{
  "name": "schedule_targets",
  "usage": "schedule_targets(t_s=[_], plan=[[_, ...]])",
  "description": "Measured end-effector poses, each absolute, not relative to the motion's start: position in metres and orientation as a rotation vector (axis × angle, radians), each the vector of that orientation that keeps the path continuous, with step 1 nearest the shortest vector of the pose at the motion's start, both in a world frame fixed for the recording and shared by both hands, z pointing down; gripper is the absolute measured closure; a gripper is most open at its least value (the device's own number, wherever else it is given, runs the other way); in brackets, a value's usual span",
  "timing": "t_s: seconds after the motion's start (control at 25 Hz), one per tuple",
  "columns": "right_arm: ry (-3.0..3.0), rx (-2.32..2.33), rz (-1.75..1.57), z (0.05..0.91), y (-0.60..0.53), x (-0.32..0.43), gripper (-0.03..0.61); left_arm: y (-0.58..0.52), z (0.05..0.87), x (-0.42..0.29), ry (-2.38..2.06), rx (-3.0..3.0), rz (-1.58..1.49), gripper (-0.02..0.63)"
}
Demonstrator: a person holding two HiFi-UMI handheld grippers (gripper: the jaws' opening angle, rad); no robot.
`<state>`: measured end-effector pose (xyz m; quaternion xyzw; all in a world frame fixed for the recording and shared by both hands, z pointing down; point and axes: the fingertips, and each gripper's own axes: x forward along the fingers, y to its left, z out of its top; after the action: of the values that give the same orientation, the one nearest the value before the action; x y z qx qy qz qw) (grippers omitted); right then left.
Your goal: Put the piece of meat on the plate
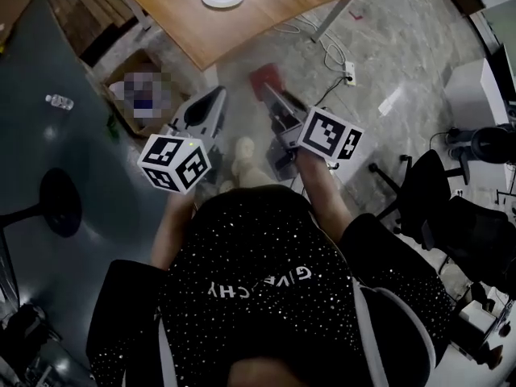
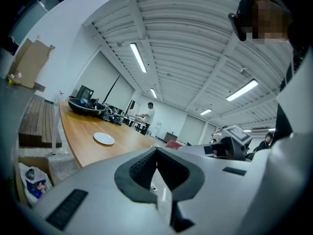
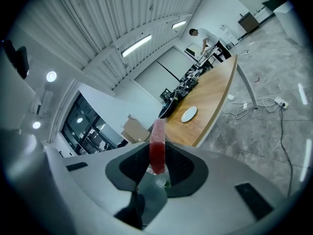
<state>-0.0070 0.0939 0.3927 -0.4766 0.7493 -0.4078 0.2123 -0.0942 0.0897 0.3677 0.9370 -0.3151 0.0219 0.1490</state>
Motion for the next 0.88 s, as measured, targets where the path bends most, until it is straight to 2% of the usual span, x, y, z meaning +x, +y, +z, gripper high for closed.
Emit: schedule_targets(t_s=[0.32,0.88], plan=[[2.098,-1.311,-1.142,0.399,0.080,-0.003,0.477,0.075,0.377,-0.086,-0.897,2.684,0.101,0.604],[2.150,-1.243,-1.187,0.403,-0.015,0.020,0.477,-0.022,0.373,-0.072,-1.029,2.633,0.065,0.604]])
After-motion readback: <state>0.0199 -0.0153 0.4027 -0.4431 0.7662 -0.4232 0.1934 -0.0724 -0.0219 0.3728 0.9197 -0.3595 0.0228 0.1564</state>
